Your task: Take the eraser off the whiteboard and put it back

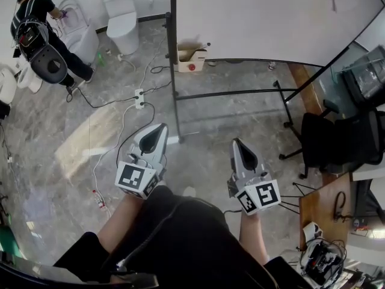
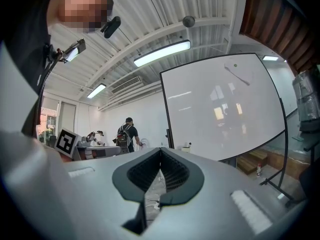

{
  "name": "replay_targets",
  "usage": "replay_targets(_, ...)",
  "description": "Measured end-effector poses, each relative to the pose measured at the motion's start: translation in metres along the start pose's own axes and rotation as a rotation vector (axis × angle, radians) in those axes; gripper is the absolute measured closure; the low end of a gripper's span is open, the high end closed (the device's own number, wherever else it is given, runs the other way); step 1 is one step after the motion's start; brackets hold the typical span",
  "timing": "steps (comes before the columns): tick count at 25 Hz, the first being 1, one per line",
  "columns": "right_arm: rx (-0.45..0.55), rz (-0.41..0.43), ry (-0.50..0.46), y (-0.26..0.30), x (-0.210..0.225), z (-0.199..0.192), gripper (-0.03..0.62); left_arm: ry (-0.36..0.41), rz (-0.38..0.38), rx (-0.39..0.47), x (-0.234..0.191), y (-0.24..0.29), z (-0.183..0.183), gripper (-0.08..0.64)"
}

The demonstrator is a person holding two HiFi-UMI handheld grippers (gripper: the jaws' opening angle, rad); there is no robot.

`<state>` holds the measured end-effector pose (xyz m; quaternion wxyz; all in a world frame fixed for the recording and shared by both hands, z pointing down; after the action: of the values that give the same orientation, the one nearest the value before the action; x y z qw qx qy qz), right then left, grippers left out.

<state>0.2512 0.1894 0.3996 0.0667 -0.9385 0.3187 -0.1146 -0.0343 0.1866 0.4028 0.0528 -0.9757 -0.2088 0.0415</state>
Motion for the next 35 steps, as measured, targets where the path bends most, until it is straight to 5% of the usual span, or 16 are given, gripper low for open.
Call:
replay_targets(18, -0.001, 0.09, 0.007, 0.009, 0.013, -0.004, 0.583, 0.004, 0.043, 0.004, -0.001, 0.009, -0.006, 0.554)
replay_targets(35, 0.0, -0.006, -0.022, 0.139, 0.018, -0.021, 0.582, -0.021, -0.058, 0.007, -0.116, 0.1, -0.002, 0.554)
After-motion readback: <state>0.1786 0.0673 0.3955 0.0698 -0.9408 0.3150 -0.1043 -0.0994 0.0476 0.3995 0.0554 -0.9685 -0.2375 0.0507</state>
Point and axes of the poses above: the fingertips, and each gripper's own axes: y forward along the fingers, x to its right, z out of its top, the point moved 9 cm from there along -y, backward along the fingers, and after that the axes turned 10 degrees about x, right-handed, at the moved point
